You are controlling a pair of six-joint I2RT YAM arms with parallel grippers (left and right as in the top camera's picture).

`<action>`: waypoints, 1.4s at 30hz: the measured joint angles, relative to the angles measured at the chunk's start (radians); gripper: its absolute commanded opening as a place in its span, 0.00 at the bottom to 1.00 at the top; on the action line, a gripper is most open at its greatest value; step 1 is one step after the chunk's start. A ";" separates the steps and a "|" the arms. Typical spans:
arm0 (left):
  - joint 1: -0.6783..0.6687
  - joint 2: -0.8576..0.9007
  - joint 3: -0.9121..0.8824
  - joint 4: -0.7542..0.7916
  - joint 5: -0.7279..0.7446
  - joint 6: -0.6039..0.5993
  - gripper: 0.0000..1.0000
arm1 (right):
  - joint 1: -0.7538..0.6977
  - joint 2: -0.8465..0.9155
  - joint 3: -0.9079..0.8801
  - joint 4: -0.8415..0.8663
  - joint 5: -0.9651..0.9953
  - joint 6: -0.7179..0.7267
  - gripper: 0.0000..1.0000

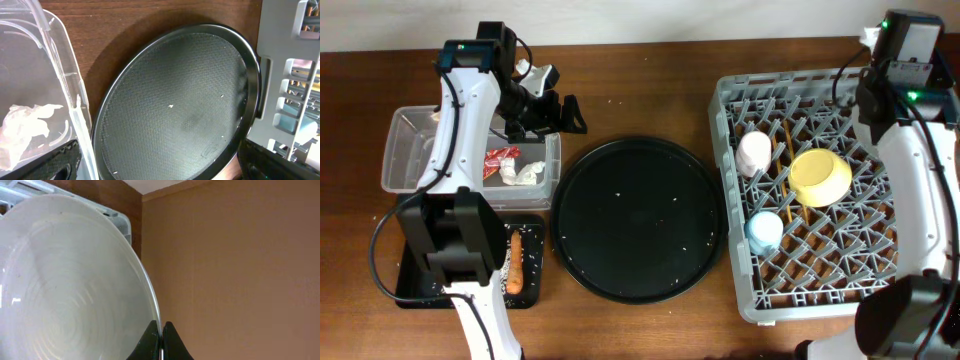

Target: Sort waste into correct bins and load items into the dishwasher rack

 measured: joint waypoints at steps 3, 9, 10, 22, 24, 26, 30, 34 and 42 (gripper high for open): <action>0.000 0.000 0.000 0.000 0.000 0.000 0.99 | 0.000 0.013 0.000 0.003 0.001 -0.022 0.04; 0.000 0.000 0.000 0.000 0.000 0.000 0.99 | 0.000 0.084 -0.078 0.035 -0.004 -0.058 0.04; 0.000 0.000 0.000 0.000 0.000 0.000 0.99 | 0.000 0.084 -0.090 0.035 -0.018 -0.060 0.04; 0.000 0.000 0.000 0.000 0.000 0.000 0.99 | 0.000 0.059 -0.140 0.024 -0.140 0.020 0.98; 0.000 0.000 0.000 0.000 0.000 0.000 0.99 | 0.000 -0.039 -0.142 0.015 -0.260 0.213 0.98; 0.000 0.000 0.000 0.000 0.000 0.000 0.99 | 0.000 -0.123 -0.142 0.018 -0.404 0.410 0.98; 0.000 0.000 0.000 0.000 0.000 0.000 0.99 | 0.000 -0.122 -0.142 0.016 -0.790 0.571 0.98; 0.000 0.000 0.000 0.000 0.000 0.000 0.99 | 0.000 -0.122 -0.142 0.016 -0.871 0.592 0.98; 0.000 0.000 0.000 0.000 0.000 0.000 0.99 | 0.000 -0.255 -0.146 -0.072 -0.878 0.595 0.99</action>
